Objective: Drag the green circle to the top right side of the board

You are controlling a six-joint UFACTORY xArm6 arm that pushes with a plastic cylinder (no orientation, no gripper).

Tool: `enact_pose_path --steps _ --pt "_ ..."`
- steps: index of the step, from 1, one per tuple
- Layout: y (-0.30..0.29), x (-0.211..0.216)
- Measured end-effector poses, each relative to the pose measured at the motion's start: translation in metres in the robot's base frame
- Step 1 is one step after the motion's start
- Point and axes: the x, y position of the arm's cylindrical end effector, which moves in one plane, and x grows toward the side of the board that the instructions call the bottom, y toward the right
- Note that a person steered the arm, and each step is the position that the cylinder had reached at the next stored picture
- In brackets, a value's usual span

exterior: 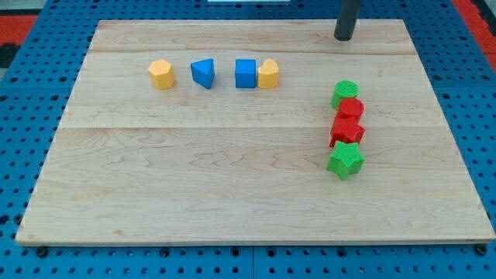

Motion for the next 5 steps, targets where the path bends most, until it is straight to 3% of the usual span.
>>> enact_pose_path --steps 5 --pt "-0.005 0.013"
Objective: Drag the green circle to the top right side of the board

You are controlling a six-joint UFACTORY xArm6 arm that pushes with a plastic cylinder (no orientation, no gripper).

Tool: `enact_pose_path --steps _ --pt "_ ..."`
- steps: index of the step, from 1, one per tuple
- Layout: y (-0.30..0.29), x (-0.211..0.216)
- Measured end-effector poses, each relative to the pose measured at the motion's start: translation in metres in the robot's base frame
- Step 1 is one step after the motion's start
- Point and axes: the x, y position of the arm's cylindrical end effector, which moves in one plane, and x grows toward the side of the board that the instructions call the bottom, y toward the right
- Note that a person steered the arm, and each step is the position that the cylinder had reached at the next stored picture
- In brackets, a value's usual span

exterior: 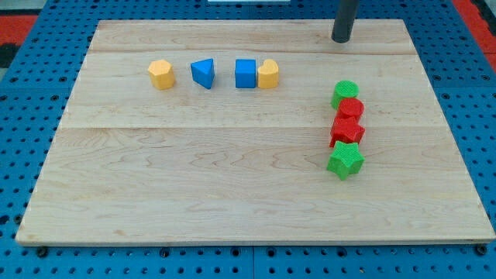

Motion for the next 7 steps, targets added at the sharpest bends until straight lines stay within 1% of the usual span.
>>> enact_pose_path --steps 1,3,4,5,7 --pt "-0.012 0.027" --pt "-0.067 0.091" --pt "-0.074 0.103" --pt "-0.074 0.103" --pt "-0.087 0.147"
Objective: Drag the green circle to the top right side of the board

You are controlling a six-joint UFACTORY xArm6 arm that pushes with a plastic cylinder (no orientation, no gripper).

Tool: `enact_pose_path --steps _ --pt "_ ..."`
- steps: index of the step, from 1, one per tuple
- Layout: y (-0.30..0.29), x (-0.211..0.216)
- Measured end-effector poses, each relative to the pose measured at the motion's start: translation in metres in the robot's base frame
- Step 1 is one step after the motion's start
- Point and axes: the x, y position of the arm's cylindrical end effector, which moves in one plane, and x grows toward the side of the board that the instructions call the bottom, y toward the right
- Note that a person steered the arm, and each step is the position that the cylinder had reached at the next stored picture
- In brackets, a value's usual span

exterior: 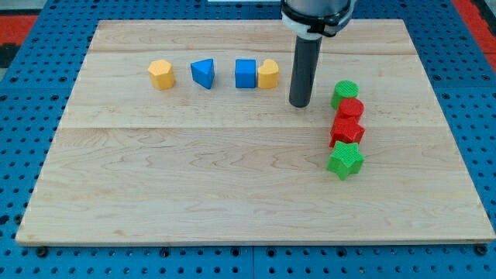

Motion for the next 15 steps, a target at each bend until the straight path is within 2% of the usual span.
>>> enact_pose_path --steps 1,2,4,5,7,11,15 --pt "0.000 0.004" --pt "0.000 0.043" --pt "0.011 0.049" --pt "0.050 0.049" --pt "0.064 0.049" --pt "0.064 -0.022" --pt "0.086 -0.038"
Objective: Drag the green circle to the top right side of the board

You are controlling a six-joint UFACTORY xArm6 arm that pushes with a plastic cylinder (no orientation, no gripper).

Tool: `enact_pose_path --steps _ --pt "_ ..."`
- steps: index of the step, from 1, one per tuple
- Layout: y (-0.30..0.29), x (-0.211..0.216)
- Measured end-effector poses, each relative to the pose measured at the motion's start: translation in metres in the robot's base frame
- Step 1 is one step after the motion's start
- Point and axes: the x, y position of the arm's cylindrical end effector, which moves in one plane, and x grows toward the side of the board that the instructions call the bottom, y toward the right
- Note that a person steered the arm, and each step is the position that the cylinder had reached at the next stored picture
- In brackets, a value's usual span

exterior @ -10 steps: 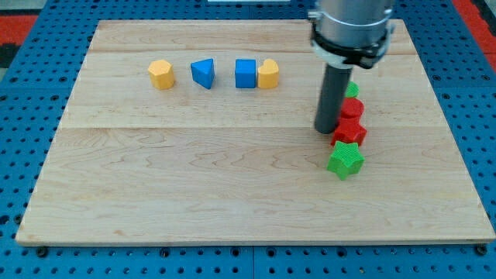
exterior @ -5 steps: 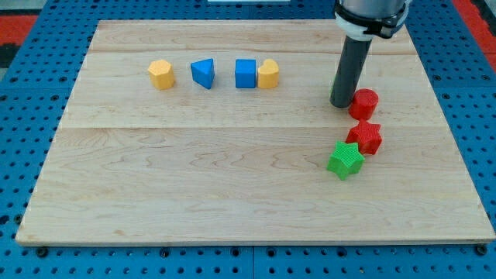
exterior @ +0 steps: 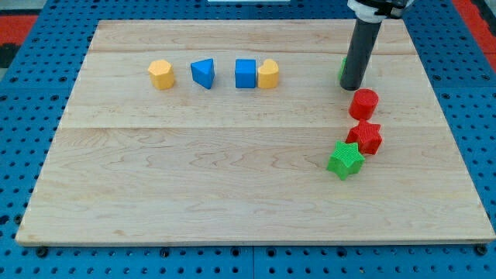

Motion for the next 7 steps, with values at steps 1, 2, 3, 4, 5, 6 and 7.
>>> enact_pose_path --steps 1,2,3,4,5,6,7 --pt "0.000 0.000" --pt "0.000 -0.008" --pt "0.000 -0.020" --pt "0.000 -0.032" --pt "0.000 -0.042" --pt "0.000 -0.048" --pt "0.001 -0.050"
